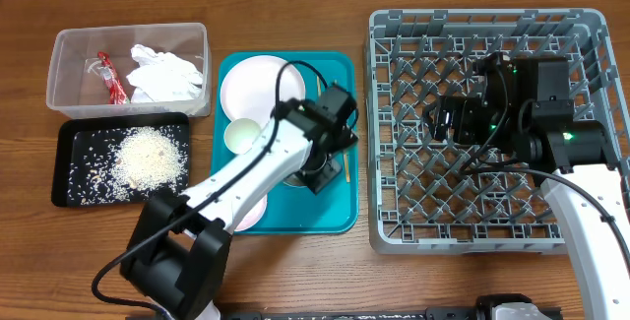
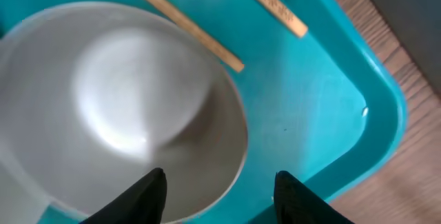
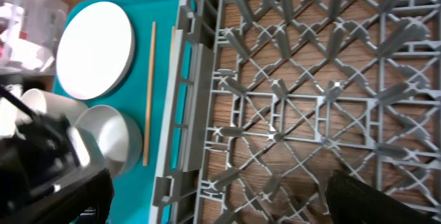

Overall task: Sort waste into correct bins and load items into the dishwasher
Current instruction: 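Return the emptied bowl to the teal tray with left gripper, then grasp the white cup on the teal tray with the left gripper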

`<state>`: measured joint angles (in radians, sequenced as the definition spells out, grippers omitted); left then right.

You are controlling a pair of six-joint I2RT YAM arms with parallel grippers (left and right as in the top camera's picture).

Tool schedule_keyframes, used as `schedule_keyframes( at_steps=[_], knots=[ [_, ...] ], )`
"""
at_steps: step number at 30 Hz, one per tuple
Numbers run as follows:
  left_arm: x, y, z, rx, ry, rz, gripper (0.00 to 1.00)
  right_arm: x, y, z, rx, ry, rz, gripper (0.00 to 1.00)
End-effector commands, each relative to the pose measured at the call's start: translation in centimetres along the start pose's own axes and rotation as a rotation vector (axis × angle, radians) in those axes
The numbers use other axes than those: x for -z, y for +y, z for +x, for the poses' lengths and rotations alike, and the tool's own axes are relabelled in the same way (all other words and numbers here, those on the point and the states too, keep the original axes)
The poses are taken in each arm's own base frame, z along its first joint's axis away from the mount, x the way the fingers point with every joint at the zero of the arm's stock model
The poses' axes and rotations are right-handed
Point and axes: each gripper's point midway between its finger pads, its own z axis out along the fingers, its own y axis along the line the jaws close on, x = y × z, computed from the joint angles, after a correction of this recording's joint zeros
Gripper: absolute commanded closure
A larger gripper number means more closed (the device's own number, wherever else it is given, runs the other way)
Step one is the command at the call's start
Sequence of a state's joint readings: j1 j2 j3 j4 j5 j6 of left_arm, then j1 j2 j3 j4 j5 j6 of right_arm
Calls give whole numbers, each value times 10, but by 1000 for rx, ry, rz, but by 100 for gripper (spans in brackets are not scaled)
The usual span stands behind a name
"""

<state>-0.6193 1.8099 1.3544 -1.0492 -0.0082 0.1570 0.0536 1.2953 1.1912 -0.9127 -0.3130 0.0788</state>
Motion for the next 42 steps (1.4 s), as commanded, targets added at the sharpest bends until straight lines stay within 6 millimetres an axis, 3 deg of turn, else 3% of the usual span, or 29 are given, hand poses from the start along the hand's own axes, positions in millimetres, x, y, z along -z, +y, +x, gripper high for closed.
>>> schedule_keyframes(
  at_steps=[1,5,7,8,9,13,15,23,27,37,42],
  knots=[
    [58,34,-37,168,-129,-9,44,5,7,-7,1,-22,-31,0],
    [109,66,-44,284,-218,81,40,5,8,-12,-72,-38,-37,0],
    [119,85,-36,357,-236,131,40,5,12,-15,-95,-50,-49,0],
    [119,90,-32,376,-231,138,41,5,14,-16,-96,-52,-52,0],
    [117,107,-14,444,-194,139,42,3,20,-18,-89,-60,-66,0],
    [115,129,11,535,-151,142,45,-5,35,-21,-75,-63,-95,0],
    [115,142,24,587,-136,139,46,-21,47,-18,-75,-34,-117,0],
    [111,170,49,716,-64,-17,47,-64,78,-6,-41,43,-164,0],
    [101,173,55,742,-36,-46,47,-69,89,-3,-14,50,-183,0],
    [27,157,54,742,-30,46,44,-69,90,-5,-11,40,-183,0],
    [5,156,59,743,-31,35,52,-69,90,-6,-11,40,-183,0]
  ],
)
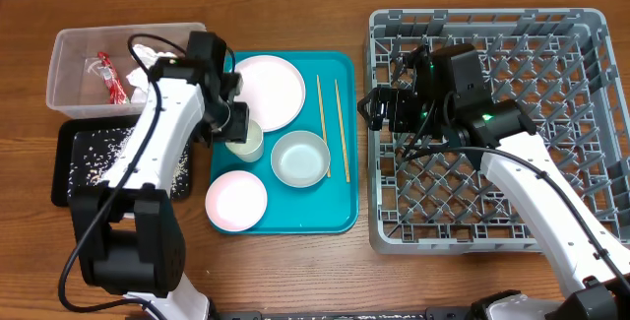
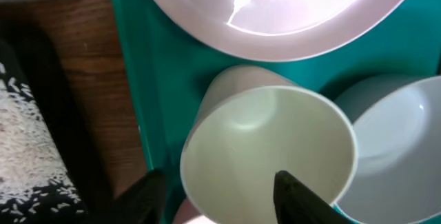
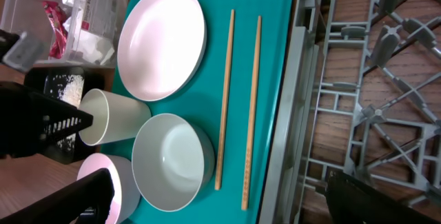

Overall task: Sort waste into correct bins and load items into the dishwasher
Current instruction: 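Grasp the white cup on the teal tray with the left gripper, then hand the white cup from left gripper to right gripper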

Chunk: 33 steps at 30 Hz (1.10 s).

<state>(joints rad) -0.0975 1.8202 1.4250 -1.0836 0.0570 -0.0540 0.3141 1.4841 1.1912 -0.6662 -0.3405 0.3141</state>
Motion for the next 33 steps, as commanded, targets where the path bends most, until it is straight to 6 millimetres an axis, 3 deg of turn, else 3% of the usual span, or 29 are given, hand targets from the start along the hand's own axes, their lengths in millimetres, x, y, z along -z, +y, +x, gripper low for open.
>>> schedule_keyframes(
  at_steps=[1,4,7,11,13,15,18,22,29,33],
  knots=[
    [-15,-1,7,13,11,10,55,4,6,-8,10,-24,-12,0],
    [-21,0,10,13,12,10,66,4,6,-8,10,-24,-12,0],
    [-21,-1,7,13,2,11,93,4,6,-8,10,-24,-12,0],
    [-17,-7,3,12,-9,46,96,4,7,-8,10,-23,-18,0],
    [-5,-18,-3,14,-15,116,96,5,16,-9,18,-22,-68,0],
    [22,-37,-14,-12,-40,254,96,6,31,-12,36,-27,-150,0],
    [76,-69,-27,-104,-107,521,96,14,62,-15,78,-24,-319,0],
    [136,-83,-35,-179,-208,752,96,27,92,-16,135,-19,-497,0],
    [194,-106,-34,-237,-322,1130,96,54,131,-18,261,-36,-740,0],
    [217,-115,-32,-246,-353,1273,96,61,138,-22,307,-64,-782,0]
  ],
)
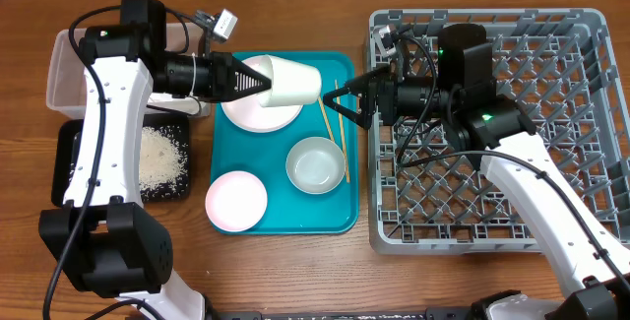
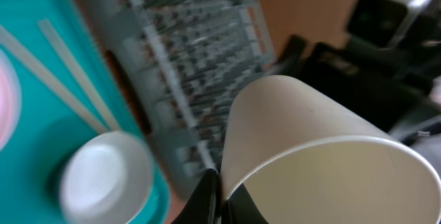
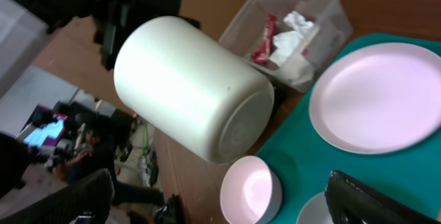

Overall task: Sort waste into correct bins and load items into the dishwasher
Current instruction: 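Hand the white cup from left gripper to right gripper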

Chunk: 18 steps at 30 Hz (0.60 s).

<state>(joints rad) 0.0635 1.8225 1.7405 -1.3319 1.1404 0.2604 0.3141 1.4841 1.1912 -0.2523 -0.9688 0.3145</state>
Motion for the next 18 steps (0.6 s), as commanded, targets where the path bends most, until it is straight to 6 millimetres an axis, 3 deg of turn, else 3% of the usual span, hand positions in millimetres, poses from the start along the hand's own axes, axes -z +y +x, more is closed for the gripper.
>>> schedule_keyframes(
  at_steps=[1,7,12,18],
  knots=[
    [9,-50,-14,-71,-81,257,96,2,21,-6,51,3,-90,0],
    [2,-66,-6,-20,-49,321,96,4,32,-26,122,-62,-121,0],
    [-13,-78,4,-29,1,344,96,7,49,-30,197,-66,-197,0],
    [-25,-86,10,-41,37,357,96,8,54,-28,209,-54,-227,14]
  ],
)
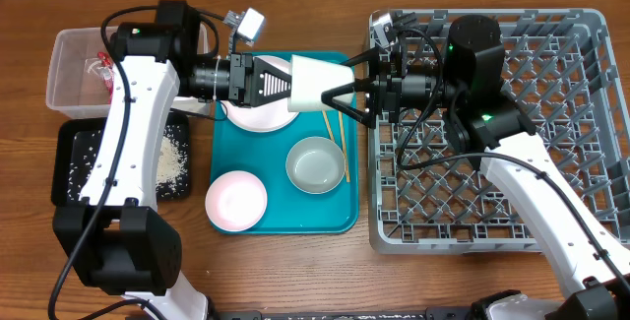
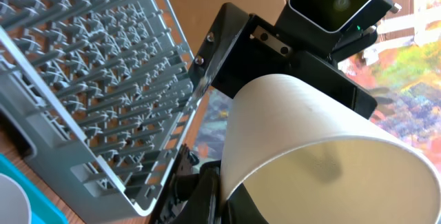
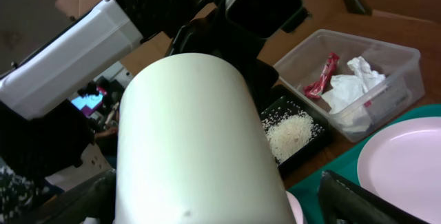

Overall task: Sort waste into correct bins and load items into the dishwasher
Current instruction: 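Hand the white cup from left gripper to right gripper, then place the white cup upside down in the rack's front corner with right gripper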

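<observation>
A cream cup (image 1: 317, 82) hangs on its side above the teal tray (image 1: 340, 217), base pointing right. My left gripper (image 1: 287, 83) is shut on its rim, one finger inside the cup (image 2: 310, 134) and one outside, pinched at my left gripper (image 2: 222, 191). My right gripper (image 1: 345, 91) is open, with the cup's base end (image 3: 193, 141) between its spread fingers (image 3: 362, 198). The grey dish rack (image 1: 551, 224) lies to the right.
On the tray sit a white plate (image 1: 258, 115), a grey-green bowl (image 1: 315, 164), a pink bowl (image 1: 236, 200) and two chopsticks (image 1: 342, 153). A clear bin (image 1: 77, 59) with wrappers and a black tray (image 1: 84, 177) of rice lie at the left.
The left gripper has carried the cup a little to the right. The cup's base, then short of the right gripper's open fingers, now lies between them.
First my left gripper was open over the grey-green bowl and my right gripper over the rack. Then the left was open at the cup standing on the tray's left side. Later it held the cup lifted on its side over the plate, facing the open right gripper, which now surrounds its base.
</observation>
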`<state>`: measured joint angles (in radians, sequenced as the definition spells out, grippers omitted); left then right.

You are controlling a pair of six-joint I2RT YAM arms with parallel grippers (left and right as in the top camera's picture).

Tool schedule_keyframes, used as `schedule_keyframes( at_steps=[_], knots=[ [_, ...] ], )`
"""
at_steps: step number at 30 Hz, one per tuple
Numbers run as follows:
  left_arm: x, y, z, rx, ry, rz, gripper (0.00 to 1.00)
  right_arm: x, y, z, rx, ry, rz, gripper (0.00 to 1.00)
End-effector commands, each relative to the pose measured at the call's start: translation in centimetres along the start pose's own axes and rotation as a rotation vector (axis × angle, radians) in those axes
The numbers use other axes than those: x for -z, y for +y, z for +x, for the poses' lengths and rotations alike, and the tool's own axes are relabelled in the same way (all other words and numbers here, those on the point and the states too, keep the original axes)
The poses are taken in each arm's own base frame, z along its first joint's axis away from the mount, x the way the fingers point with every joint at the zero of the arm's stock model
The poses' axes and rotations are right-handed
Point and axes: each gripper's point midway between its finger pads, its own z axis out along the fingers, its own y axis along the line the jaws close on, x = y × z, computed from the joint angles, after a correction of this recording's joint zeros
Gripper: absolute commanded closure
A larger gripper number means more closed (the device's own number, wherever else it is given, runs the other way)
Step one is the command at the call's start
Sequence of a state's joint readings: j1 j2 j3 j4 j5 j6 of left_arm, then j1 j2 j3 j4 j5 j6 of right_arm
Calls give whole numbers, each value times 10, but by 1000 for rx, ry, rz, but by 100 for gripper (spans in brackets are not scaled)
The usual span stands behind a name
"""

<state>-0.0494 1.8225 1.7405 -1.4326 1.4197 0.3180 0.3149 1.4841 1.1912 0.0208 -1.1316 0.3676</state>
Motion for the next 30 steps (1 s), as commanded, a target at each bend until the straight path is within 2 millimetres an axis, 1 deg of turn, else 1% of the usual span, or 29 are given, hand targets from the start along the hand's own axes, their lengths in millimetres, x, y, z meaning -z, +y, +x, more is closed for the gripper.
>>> schedule_keyframes(
  at_steps=[1,4,7,10,14,17,18,19,20,22,23,25,27,28,29,30],
  knots=[
    [-3,-13,-3,-50,-3,39,96,1,11,-5,25,5,-39,18],
    [-3,-13,-3,-50,-3,39,96,1,15,-5,35,12,-62,27],
    [-3,-14,-3,-49,-4,43,96,-1,20,-4,45,19,-82,38],
    [-3,-15,-3,-42,-6,50,96,-10,29,0,60,34,-111,38],
    [-3,-16,-3,-34,-5,50,96,-12,33,-1,84,31,-123,38],
    [-3,-16,-2,-31,-5,50,96,-12,34,-2,97,26,-125,47],
    [-3,-15,-2,-31,-5,49,93,-12,34,-2,97,25,-125,50],
    [-3,-15,-2,-31,-5,49,83,-12,34,-2,97,25,-125,53],
    [-3,-15,-2,-32,-5,49,75,-11,33,-3,96,23,-122,59],
    [-3,-15,-2,-31,-5,49,64,-10,32,-4,96,21,-118,60],
    [-3,-15,-2,-31,-5,49,61,-9,31,-5,95,18,-114,61],
    [-1,-15,-3,-30,-12,47,57,-2,23,-8,83,4,-89,61],
    [4,-13,-5,-26,-24,42,56,8,14,-13,52,-11,-60,61],
    [9,-12,-8,-19,-39,37,56,17,5,-16,33,-24,-32,61],
    [12,-11,-9,-14,-47,34,56,22,1,-17,23,-31,-17,61],
    [17,-9,-11,-7,-61,28,56,32,-9,-19,-2,-44,14,61]
  ],
)
